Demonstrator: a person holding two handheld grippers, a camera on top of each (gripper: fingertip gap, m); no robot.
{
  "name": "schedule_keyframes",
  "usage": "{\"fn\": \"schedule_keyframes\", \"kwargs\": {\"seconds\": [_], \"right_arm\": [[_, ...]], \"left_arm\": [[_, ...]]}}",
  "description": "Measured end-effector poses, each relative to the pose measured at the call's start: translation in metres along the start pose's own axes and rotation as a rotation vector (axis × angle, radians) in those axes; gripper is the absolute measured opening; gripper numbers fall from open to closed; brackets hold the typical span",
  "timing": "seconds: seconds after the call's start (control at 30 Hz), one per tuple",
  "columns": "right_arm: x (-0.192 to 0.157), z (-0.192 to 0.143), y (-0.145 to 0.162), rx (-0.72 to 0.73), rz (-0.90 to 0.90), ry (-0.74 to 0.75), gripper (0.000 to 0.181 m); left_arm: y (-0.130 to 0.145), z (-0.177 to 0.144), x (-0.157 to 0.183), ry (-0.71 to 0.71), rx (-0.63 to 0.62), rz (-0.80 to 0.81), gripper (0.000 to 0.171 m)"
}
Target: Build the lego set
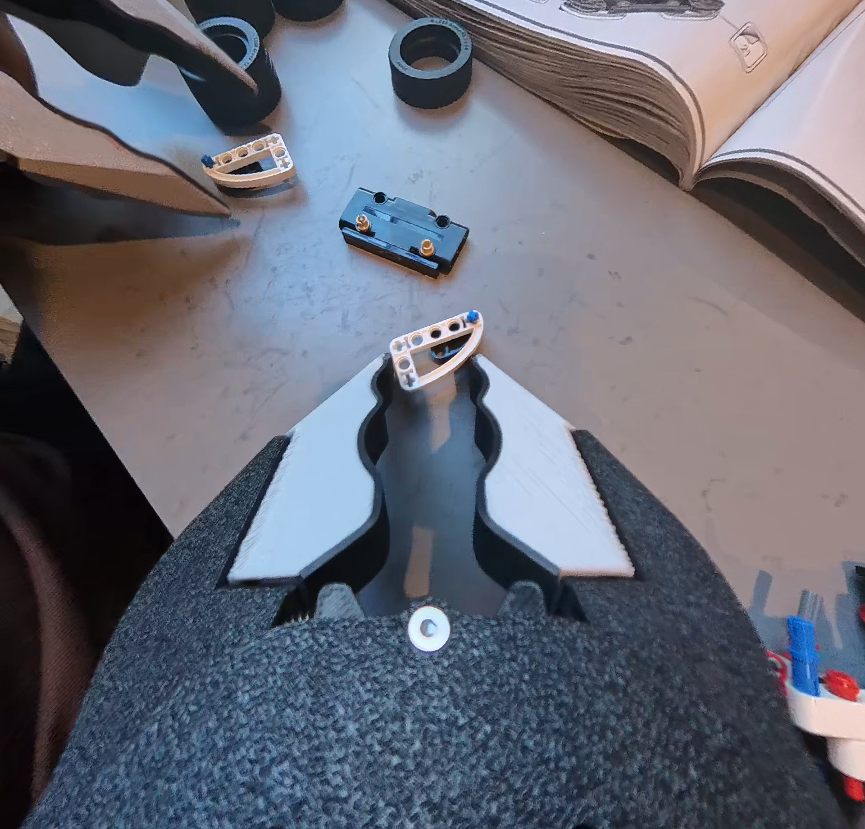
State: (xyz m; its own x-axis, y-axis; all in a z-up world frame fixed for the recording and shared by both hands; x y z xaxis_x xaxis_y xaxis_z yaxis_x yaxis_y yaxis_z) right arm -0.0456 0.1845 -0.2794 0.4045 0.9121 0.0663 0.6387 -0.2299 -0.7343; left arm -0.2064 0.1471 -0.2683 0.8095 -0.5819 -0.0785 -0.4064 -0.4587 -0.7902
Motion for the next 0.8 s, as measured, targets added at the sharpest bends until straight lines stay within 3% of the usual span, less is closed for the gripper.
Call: {"fn": "schedule_keyframes", "kwargs": {"seconds": [0.33, 0.6, 0.8], "right_arm": [[0.007, 0.000, 0.000, 0.003, 0.044, 0.014, 0.032], [0.007, 0.000, 0.000, 0.007, 0.048, 0.011, 0.031], [0.007, 0.000, 0.000, 0.008, 0.039, 0.015, 0.030]], "left_arm": [[0.006, 0.007, -0.001, 0.074, -0.082, -0.066, 0.047], [0.006, 0.008, 0.006, 0.171, -0.103, -0.076, 0.028], [0.005, 0.008, 0.011, 0.207, -0.100, -0.041, 0.039]]}}
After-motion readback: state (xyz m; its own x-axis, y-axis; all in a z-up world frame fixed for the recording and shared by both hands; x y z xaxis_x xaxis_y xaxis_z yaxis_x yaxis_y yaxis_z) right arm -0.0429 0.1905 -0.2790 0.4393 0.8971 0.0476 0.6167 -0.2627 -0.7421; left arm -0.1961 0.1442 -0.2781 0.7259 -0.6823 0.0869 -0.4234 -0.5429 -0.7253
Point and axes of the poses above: each gripper's, where its closed fingertips meet, z out along the fingers, y out of its underside, x = y × z across the jaws, the point moved 4 cm from there along -z, back along the fingers, and after that the axes turned 9 degrees about -z, right-handed, at the moved point
